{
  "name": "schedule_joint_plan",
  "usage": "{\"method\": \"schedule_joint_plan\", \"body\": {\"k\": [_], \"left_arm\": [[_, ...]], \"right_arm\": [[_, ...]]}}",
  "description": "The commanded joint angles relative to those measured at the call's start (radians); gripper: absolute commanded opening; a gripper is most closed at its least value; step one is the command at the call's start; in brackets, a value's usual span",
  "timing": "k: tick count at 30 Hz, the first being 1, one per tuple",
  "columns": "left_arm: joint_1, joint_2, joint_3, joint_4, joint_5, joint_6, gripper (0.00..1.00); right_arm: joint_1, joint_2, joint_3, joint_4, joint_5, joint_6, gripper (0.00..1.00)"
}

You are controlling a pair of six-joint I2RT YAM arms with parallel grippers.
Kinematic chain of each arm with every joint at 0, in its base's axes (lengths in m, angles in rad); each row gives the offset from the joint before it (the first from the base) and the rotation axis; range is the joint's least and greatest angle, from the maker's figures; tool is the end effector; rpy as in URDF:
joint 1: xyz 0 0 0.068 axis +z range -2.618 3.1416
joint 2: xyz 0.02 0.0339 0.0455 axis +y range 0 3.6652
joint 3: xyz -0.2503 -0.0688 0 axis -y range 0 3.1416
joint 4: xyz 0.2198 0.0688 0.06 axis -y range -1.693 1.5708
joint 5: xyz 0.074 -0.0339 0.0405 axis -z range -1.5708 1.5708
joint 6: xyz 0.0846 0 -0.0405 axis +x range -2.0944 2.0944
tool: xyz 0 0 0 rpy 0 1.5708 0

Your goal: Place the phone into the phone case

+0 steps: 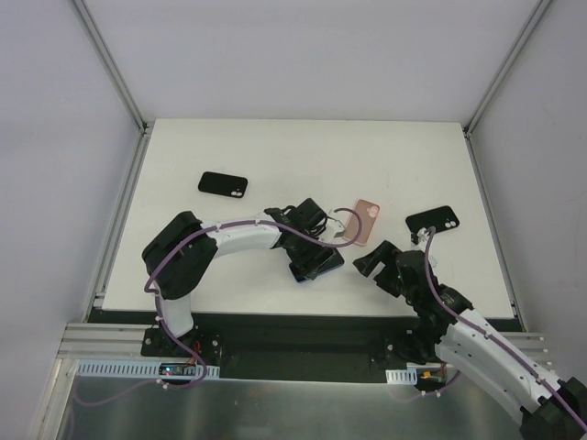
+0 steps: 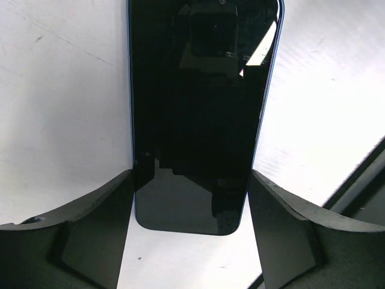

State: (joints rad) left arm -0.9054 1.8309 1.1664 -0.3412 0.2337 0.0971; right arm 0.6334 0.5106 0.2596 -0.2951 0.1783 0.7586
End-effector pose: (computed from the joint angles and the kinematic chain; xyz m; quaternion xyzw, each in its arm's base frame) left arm 0.2180 -0.3095 0.1351 0.4868 0.8208 -0.2118 0.2106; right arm 0.1409 0.0849 0.1577 0.0979 0.8637 0.2535 0.4245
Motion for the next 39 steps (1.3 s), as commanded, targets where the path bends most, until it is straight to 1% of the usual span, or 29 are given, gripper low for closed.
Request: {"method": "schedule_joint_plan", "body": {"k": [1, 2, 3, 5, 6, 8, 12, 15, 19, 23, 28, 31, 33, 34, 36, 37, 38, 39], "left_arm": [[0.033, 0.005, 0.007, -0.021, 0.157, -0.096, 0.59], [0.037, 0.001, 0.006, -0.009, 0.168, -0.134, 0.59], [0.04, -0.004, 0.006, -0.004, 0.179, -0.14, 0.59], [0.04, -0.016, 0.004, 0.007, 0.207, -0.157, 0.59], [0.045, -0.018, 0.004, 0.01, 0.213, -0.163, 0.59], [0.049, -0.019, 0.006, 0.014, 0.236, -0.181, 0.59], [0.056, -0.015, 0.007, 0.022, 0.248, -0.197, 0.59], [0.056, -0.012, 0.007, 0.024, 0.25, -0.211, 0.59], [0.057, -0.013, 0.003, 0.036, 0.262, -0.238, 0.59], [0.057, -0.019, -0.004, 0.053, 0.274, -0.255, 0.58], [0.057, -0.022, -0.017, 0.073, 0.297, -0.27, 0.58], [0.056, -0.025, -0.03, 0.093, 0.293, -0.29, 0.57], [0.057, -0.027, -0.033, 0.11, 0.288, -0.312, 0.57], [0.057, -0.028, -0.033, 0.116, 0.288, -0.321, 0.57], [0.057, -0.03, -0.03, 0.128, 0.291, -0.341, 0.64], [0.059, -0.035, -0.028, 0.13, 0.286, -0.343, 0.69], [0.057, -0.041, -0.027, 0.133, 0.283, -0.341, 0.76], [0.057, -0.059, -0.028, 0.137, 0.274, -0.338, 0.8]], "right_arm": [[-0.003, 0.08, -0.048, 0.166, -0.056, 0.088, 0.91], [0.0, 0.118, -0.069, 0.225, -0.078, 0.103, 0.89], [0.0, 0.14, -0.077, 0.256, -0.089, 0.116, 0.85], [0.0, 0.202, -0.083, 0.322, -0.111, 0.14, 0.8], [0.005, 0.222, -0.079, 0.341, -0.115, 0.142, 0.76], [0.021, 0.264, -0.066, 0.382, -0.112, 0.149, 0.71], [0.071, 0.308, -0.056, 0.427, -0.063, 0.191, 0.69], [0.11, 0.357, -0.028, 0.419, -0.028, 0.246, 0.67], [0.14, 0.469, 0.001, 0.395, -0.028, 0.341, 0.6], [0.186, 0.561, -0.002, 0.476, -0.028, 0.424, 0.56], [0.206, 0.679, 0.023, 0.569, -0.052, 0.45, 0.52], [0.224, 0.707, 0.024, 0.597, -0.048, 0.465, 0.45], [0.232, 0.709, 0.018, 0.609, -0.037, 0.47, 0.38], [0.236, 0.704, 0.014, 0.622, -0.033, 0.478, 0.31], [0.238, 0.674, -0.002, 0.629, -0.01, 0.476, 0.24], [0.239, 0.66, -0.006, 0.628, 0.001, 0.467, 0.18], [0.239, 0.643, -0.01, 0.62, 0.01, 0.443, 0.15], [0.239, 0.607, -0.003, 0.602, 0.036, 0.424, 0.12]]}}
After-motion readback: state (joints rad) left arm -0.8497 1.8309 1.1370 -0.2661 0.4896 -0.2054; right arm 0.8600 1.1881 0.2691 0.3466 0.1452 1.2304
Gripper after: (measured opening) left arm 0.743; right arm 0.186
